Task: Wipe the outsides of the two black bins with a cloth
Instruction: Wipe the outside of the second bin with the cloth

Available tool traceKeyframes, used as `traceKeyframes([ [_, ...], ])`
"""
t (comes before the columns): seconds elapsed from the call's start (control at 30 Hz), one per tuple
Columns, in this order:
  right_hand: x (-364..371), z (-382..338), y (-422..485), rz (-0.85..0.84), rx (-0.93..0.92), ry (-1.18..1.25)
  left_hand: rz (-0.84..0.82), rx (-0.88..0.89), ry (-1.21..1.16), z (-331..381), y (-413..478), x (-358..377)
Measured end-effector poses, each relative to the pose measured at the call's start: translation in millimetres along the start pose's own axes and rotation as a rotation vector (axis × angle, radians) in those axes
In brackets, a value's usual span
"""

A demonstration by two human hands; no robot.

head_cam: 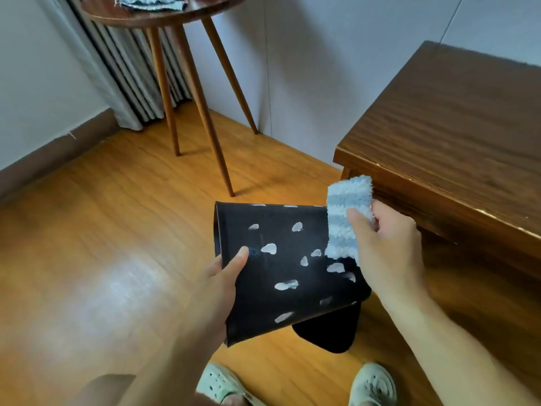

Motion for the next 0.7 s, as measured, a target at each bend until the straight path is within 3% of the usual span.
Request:
traceKeyframes([
  [0.1,-9,-9,-4,0.208,-0.163,-0.031,-0.021,-0.044,-0.044,-5,0,2],
  [0.2,-6,-8,-4,0.303,-0.342,-0.162,-0.03,-0.079,-0.099,-6,-2,-3],
  [0.27,12,3,0,0.214,-0.373,-0.277,-0.03,-0.074,-0.114,-8,-3,-6],
  [0.37,47,25,6,-0.06,-0.207,-0.446,-0.032,-0.055,-0.134,-9,-1,-9],
  [0.43,63,32,4,-0.15,-0.164,-0.545,-0.037,-0.033,-0.133,-8,1,-11],
  [0.57,81,34,-1,-0.253,-0.138,-0.521,-0.04,0.0,-0.107,-4,8,-10],
  [0.7,100,19,-28,-0.385,-0.278,-0.48,-0.031,0.035,-0.081,-4,18,-8],
])
Point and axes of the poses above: each hand's wrist, its own y-axis towards the middle knuckle, its own x-axis out of the palm, z = x × y, the point moved 4 cm from there along y, towards the middle knuckle, and after that the axes turned 4 degrees about -z, right-handed, at the moved point
